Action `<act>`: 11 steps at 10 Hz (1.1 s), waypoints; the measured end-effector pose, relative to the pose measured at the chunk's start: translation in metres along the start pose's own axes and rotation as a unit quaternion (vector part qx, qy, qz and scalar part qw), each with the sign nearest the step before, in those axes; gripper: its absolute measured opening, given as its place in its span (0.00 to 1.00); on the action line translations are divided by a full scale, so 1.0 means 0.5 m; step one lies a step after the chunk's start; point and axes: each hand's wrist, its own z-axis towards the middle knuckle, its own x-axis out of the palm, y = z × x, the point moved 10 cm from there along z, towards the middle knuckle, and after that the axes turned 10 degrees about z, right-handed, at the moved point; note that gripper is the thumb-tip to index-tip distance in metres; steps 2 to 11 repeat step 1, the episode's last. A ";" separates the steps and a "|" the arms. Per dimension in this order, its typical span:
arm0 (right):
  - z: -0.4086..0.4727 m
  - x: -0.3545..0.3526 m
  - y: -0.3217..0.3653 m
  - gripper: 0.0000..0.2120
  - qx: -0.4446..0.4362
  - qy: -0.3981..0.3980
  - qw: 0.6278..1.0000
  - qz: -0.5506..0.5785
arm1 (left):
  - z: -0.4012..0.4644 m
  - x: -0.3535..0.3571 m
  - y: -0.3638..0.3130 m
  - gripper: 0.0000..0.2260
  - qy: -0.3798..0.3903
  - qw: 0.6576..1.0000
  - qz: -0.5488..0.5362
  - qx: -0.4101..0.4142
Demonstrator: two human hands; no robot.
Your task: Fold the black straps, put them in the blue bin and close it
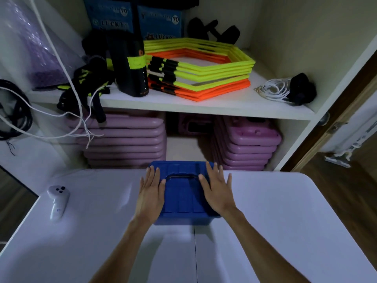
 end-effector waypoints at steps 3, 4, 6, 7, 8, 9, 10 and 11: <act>-0.118 -0.186 0.059 0.25 -0.014 -0.153 0.951 0.269 | -0.186 -0.064 0.007 0.20 -0.097 0.988 -0.118 0.017; -0.118 -0.186 0.059 0.25 -0.014 -0.153 0.951 0.269 | -0.186 -0.064 0.007 0.20 -0.097 0.988 -0.118 0.017; -0.118 -0.186 0.059 0.25 -0.014 -0.153 0.951 0.269 | -0.186 -0.064 0.007 0.20 -0.097 0.988 -0.118 0.017; -0.118 -0.186 0.059 0.25 -0.014 -0.153 0.951 0.269 | -0.186 -0.064 0.007 0.20 -0.097 0.988 -0.118 0.017; -0.118 -0.186 0.059 0.25 -0.014 -0.153 0.951 0.269 | -0.186 -0.064 0.007 0.20 -0.097 0.988 -0.118 0.017; -0.118 -0.186 0.059 0.25 -0.014 -0.153 0.951 0.269 | -0.186 -0.064 0.007 0.20 -0.097 0.988 -0.118 0.017; -0.118 -0.186 0.059 0.25 -0.014 -0.153 0.951 0.269 | -0.186 -0.064 0.007 0.20 -0.097 0.988 -0.118 0.017; -0.118 -0.186 0.059 0.25 -0.014 -0.153 0.951 0.269 | -0.186 -0.064 0.007 0.20 -0.097 0.988 -0.118 0.017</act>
